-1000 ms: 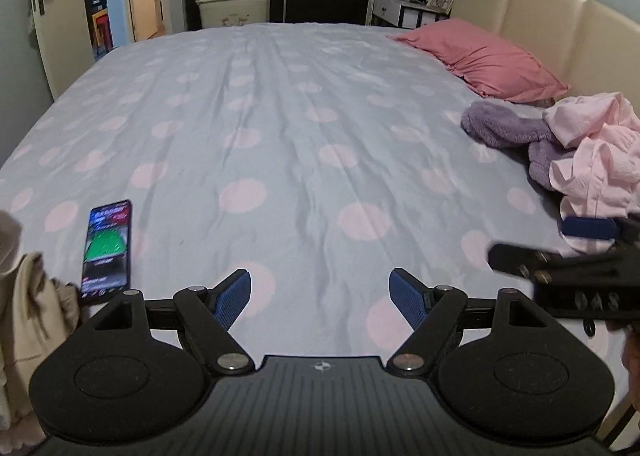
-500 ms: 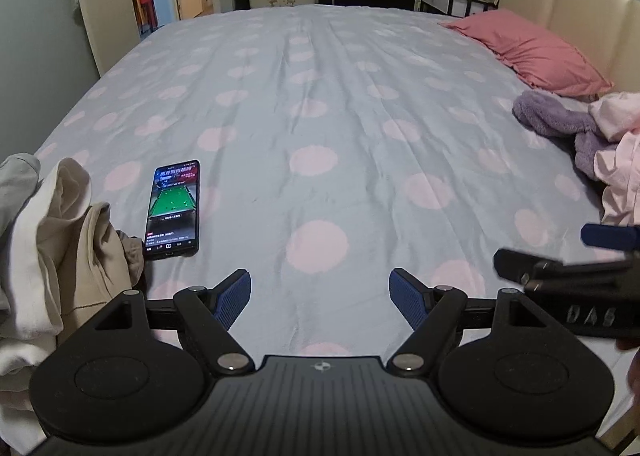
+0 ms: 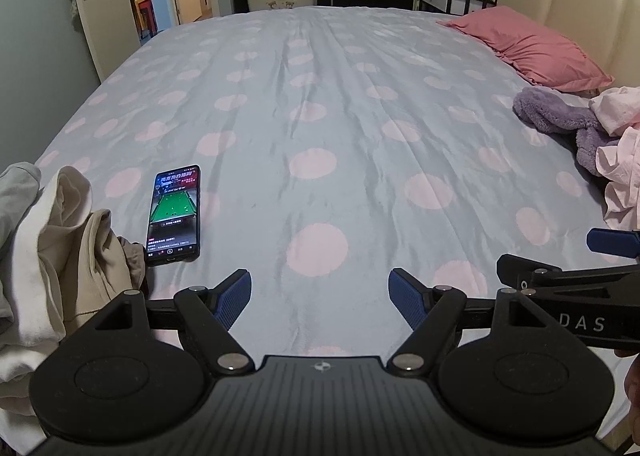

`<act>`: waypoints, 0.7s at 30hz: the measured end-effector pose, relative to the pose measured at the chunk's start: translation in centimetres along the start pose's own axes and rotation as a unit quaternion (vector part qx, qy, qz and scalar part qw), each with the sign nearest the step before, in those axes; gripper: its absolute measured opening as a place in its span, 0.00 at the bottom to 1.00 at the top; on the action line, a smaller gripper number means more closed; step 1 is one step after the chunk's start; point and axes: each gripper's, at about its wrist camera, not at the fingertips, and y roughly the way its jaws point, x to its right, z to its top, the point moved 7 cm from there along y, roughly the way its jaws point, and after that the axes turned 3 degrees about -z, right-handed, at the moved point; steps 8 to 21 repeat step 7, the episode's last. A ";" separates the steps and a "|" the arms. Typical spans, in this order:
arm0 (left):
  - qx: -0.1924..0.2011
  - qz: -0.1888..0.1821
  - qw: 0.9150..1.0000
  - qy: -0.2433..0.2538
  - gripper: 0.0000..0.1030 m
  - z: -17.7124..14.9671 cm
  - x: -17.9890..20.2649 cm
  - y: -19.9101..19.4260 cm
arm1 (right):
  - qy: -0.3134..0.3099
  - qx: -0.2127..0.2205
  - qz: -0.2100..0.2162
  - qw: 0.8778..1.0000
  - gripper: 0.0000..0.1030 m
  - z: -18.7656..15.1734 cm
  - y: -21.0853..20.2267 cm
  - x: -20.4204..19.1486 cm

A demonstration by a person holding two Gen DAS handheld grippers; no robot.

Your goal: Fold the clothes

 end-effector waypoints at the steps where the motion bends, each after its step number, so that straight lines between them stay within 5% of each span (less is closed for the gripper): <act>1: -0.001 0.000 1.000 0.001 0.73 0.0 0.1 0.0 | 0.000 0.000 0.000 1.000 0.97 0.0 0.0 0.0; 21: 0.001 -0.002 1.000 0.008 0.73 -0.1 0.3 0.1 | 0.005 -0.001 -0.004 1.000 0.97 -0.1 0.0 0.2</act>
